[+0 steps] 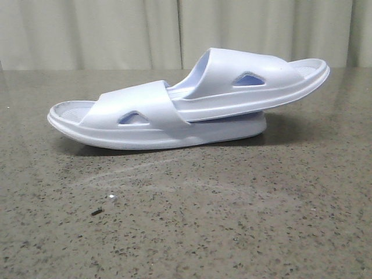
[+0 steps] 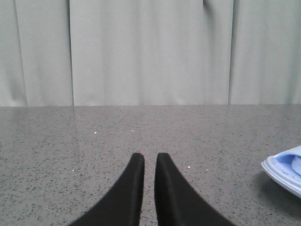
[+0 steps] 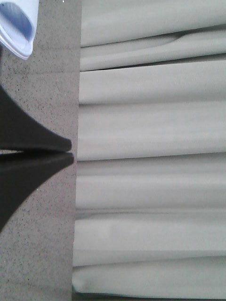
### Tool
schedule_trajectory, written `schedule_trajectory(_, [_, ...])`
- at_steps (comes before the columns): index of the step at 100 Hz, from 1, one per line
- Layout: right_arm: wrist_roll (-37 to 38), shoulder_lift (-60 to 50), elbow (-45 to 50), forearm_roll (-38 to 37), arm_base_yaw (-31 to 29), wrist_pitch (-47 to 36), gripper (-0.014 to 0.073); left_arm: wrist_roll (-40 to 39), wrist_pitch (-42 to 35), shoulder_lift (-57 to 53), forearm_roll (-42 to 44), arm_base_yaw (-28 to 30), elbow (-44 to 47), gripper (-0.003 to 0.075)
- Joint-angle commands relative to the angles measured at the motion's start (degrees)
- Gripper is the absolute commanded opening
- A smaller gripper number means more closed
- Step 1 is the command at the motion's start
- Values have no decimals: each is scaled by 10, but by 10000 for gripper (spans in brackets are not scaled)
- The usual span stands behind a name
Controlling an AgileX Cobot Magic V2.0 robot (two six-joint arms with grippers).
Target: Insert blue slippers together front up
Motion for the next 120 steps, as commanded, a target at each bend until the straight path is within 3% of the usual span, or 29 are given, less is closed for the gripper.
schedule_trajectory(1, [-9,5,-7,1,0,-11,-107,-6,-47,-16,0,-6,5,16])
schedule_trajectory(16, [26,5,13,-4,0,-11,-107,-6,-47,-16,0,-6,5,16])
schedule_trajectory(23, [63,5,19,-40,0,-16,-107,-6,-47,-16,0,-6,5,16])
schedule_trajectory(37, [225,-7,33,-212,-10,-17,-107,-6,-47,-16,0,-6,5,16])
schedule_trajectory(56, [558,-40,70,-522,-37,-17,-107,-6,-47,-16,0,-6,5,16])
schedule_trajectory(67, [674,-70,96,-610,-58,-17,-107,-6,-47,-16,0,-6,5,16])
schedule_trajectory(120, [696,-108,142,-641,-65,-19,-107,-6,-47,-16,0,-6,5,16])
